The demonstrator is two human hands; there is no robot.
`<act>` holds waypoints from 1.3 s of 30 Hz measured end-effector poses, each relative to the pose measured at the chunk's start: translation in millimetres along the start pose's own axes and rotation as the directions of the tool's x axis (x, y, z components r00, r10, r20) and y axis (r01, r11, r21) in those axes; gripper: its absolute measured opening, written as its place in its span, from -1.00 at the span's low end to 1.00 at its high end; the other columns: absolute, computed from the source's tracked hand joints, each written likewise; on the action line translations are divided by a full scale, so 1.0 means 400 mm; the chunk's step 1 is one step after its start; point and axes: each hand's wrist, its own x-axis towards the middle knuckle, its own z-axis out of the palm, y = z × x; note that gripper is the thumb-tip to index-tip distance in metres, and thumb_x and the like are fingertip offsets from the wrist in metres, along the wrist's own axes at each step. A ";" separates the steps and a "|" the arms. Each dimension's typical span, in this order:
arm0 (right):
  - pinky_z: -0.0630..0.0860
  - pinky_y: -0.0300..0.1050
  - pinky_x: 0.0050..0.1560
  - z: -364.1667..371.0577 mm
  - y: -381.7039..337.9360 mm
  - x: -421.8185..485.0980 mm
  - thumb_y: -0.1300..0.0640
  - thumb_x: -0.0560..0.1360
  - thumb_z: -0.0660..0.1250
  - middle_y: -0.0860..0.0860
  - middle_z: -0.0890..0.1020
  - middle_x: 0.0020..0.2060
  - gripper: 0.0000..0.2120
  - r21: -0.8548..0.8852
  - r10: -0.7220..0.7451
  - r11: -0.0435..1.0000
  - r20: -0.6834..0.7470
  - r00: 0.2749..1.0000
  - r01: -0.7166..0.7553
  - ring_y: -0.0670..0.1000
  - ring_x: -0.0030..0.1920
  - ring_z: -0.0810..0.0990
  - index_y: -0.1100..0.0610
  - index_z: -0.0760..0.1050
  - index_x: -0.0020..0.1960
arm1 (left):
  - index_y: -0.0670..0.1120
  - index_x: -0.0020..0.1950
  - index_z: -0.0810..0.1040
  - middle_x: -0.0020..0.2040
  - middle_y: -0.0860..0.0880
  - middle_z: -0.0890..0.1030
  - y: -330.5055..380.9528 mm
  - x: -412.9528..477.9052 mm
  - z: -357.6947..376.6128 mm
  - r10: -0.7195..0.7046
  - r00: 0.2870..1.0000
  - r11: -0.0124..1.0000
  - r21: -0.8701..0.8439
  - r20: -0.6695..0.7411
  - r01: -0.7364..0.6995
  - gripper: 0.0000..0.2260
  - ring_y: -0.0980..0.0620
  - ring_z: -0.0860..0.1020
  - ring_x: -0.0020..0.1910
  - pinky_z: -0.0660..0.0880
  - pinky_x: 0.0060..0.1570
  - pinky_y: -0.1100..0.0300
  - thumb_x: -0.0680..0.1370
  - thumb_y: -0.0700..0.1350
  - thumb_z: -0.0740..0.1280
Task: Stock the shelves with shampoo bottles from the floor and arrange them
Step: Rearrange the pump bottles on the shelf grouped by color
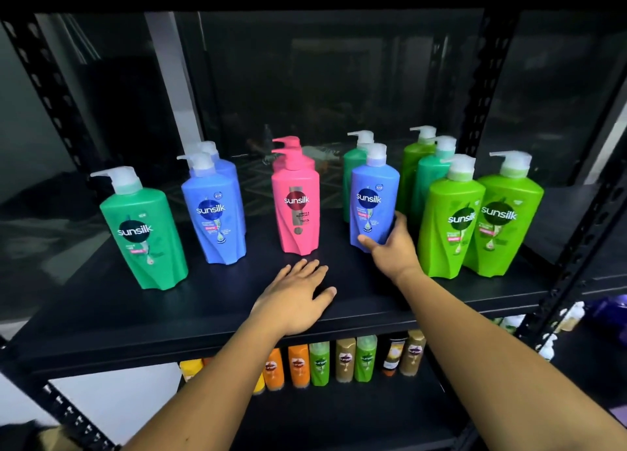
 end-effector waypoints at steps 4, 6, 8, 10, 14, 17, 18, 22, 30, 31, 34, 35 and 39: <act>0.47 -0.08 0.18 -0.005 -0.012 -0.040 0.22 0.39 0.57 0.04 0.57 0.19 -0.36 -0.048 0.007 0.999 -0.008 1.000 -0.008 0.04 0.15 0.57 0.16 0.29 0.34 | 0.11 0.67 0.02 0.67 0.12 -0.04 -0.002 -0.003 0.002 0.003 1.000 1.000 -0.013 -0.012 -0.003 -0.43 0.13 -0.13 0.64 -0.19 0.60 0.11 0.69 0.26 -0.02; 0.45 -0.14 0.14 -0.010 -0.019 -0.067 0.23 0.41 0.55 0.02 0.57 0.17 -0.39 -0.039 0.017 0.999 0.002 1.000 -0.017 0.01 0.13 0.56 0.15 0.31 0.33 | 0.10 0.67 0.04 0.67 0.12 -0.03 -0.002 -0.004 0.003 0.004 1.000 1.000 -0.023 -0.023 -0.005 -0.43 0.13 -0.12 0.64 -0.18 0.60 0.11 0.69 0.25 -0.01; 0.40 -0.25 0.07 -0.017 -0.031 -0.100 0.26 0.43 0.53 -0.01 0.56 0.14 -0.42 -0.025 0.014 1.000 0.012 1.000 -0.014 -0.05 0.09 0.54 0.14 0.32 0.33 | 0.10 0.67 0.05 0.67 0.12 -0.02 -0.001 -0.006 0.003 0.007 0.999 0.999 -0.032 -0.032 -0.008 -0.43 0.13 -0.11 0.64 -0.18 0.60 0.12 0.69 0.25 -0.01; 0.39 -0.26 0.06 -0.024 -0.042 -0.132 0.25 0.43 0.53 -0.05 0.55 0.12 -0.43 -0.033 0.004 0.999 0.016 1.000 -0.004 -0.07 0.08 0.54 0.12 0.33 0.33 | 0.10 0.67 0.07 0.67 0.12 0.00 -0.001 -0.009 0.002 0.007 0.999 0.999 -0.046 -0.043 -0.009 -0.43 0.12 -0.10 0.64 -0.18 0.59 0.14 0.69 0.25 0.01; 0.42 -0.17 0.07 -0.029 -0.051 -0.179 0.18 0.41 0.55 -0.05 0.57 0.14 -0.41 -0.080 -0.002 0.997 0.036 0.999 0.005 -0.04 0.09 0.56 0.08 0.34 0.34 | 0.07 0.65 0.17 0.66 0.09 0.08 -0.001 -0.014 0.002 -0.001 0.997 0.995 -0.100 -0.083 -0.008 -0.43 0.10 -0.04 0.64 -0.12 0.59 0.14 0.67 0.24 0.09; 0.42 -0.16 0.05 -0.030 -0.062 -0.209 0.15 0.40 0.56 -0.04 0.58 0.13 -0.41 -0.113 -0.006 0.994 0.050 0.999 0.011 -0.02 0.07 0.57 0.06 0.35 0.32 | 0.06 0.62 0.25 0.65 0.08 0.16 -0.001 -0.025 0.007 -0.019 0.991 0.991 -0.135 -0.130 0.001 -0.44 0.06 0.03 0.64 0.01 0.60 0.09 0.66 0.25 0.13; 0.42 -0.17 0.05 -0.030 -0.066 -0.219 0.15 0.40 0.56 -0.04 0.59 0.13 -0.41 -0.115 -0.007 0.993 0.055 0.998 0.013 -0.01 0.07 0.57 0.06 0.35 0.31 | 0.06 0.61 0.27 0.64 0.08 0.19 0.000 -0.031 0.009 -0.020 0.990 0.990 -0.138 -0.141 0.001 -0.44 0.06 0.05 0.64 0.06 0.59 0.08 0.65 0.25 0.14; 0.45 -0.17 0.05 -0.028 -0.080 -0.258 0.13 0.39 0.58 -0.04 0.61 0.12 -0.41 -0.124 -0.003 0.992 0.080 0.997 0.013 -0.02 0.09 0.60 0.05 0.36 0.29 | 0.07 0.58 0.33 0.61 0.09 0.26 0.000 -0.053 0.013 -0.015 0.981 0.991 -0.131 -0.194 -0.011 -0.45 0.11 0.13 0.61 0.20 0.52 0.07 0.64 0.26 0.16; 0.45 -0.20 -0.01 -0.023 -0.128 -0.290 0.07 0.42 0.56 -0.08 0.63 0.10 -0.46 -0.198 0.024 0.980 0.232 0.972 0.023 -0.04 0.05 0.60 0.05 0.41 0.30 | 0.12 0.47 0.45 0.47 0.05 0.47 -0.025 -0.079 -0.026 0.015 0.994 0.976 -0.216 -0.104 -0.037 -0.56 -0.02 0.44 0.43 0.43 0.37 0.02 0.60 0.18 0.29; 0.46 -0.19 0.02 -0.018 -0.131 -0.293 0.07 0.43 0.55 -0.09 0.63 0.12 -0.46 -0.198 0.019 0.980 0.248 0.969 0.031 -0.06 0.07 0.60 0.05 0.41 0.32 | 0.10 0.48 0.45 0.47 0.04 0.48 -0.039 -0.085 -0.034 0.017 0.994 0.978 -0.207 -0.107 -0.039 -0.55 -0.03 0.45 0.42 0.42 0.38 0.03 0.60 0.17 0.30; 0.46 -0.20 0.08 0.004 -0.136 -0.301 0.06 0.42 0.55 -0.13 0.63 0.14 -0.47 -0.186 -0.002 0.981 0.286 0.958 0.058 -0.11 0.10 0.60 0.02 0.42 0.31 | 0.01 0.56 0.38 0.54 0.01 0.41 -0.106 -0.119 -0.056 0.000 0.987 0.992 -0.122 -0.158 -0.020 -0.47 0.00 0.38 0.50 0.31 0.47 0.15 0.62 0.15 0.30; 0.45 -0.21 0.08 0.013 -0.140 -0.303 0.05 0.42 0.55 -0.15 0.63 0.13 -0.48 -0.182 -0.003 0.981 0.304 0.953 0.061 -0.13 0.10 0.60 -0.01 0.42 0.30 | 0.01 0.56 0.37 0.54 0.01 0.40 -0.135 -0.136 -0.060 -0.011 0.986 0.995 -0.103 -0.168 -0.007 -0.47 0.01 0.37 0.50 0.29 0.47 0.17 0.62 0.15 0.30; 0.49 -0.23 0.10 0.068 -0.166 -0.307 0.06 0.43 0.55 -0.20 0.64 0.10 -0.54 -0.161 0.008 0.985 0.405 0.914 0.063 -0.25 0.06 0.59 -0.12 0.42 0.23 | 0.05 0.56 0.38 0.56 0.04 0.37 -0.248 -0.211 -0.064 -0.058 0.982 0.996 -0.079 -0.181 0.045 -0.47 0.08 0.32 0.54 0.23 0.51 0.20 0.62 0.21 0.27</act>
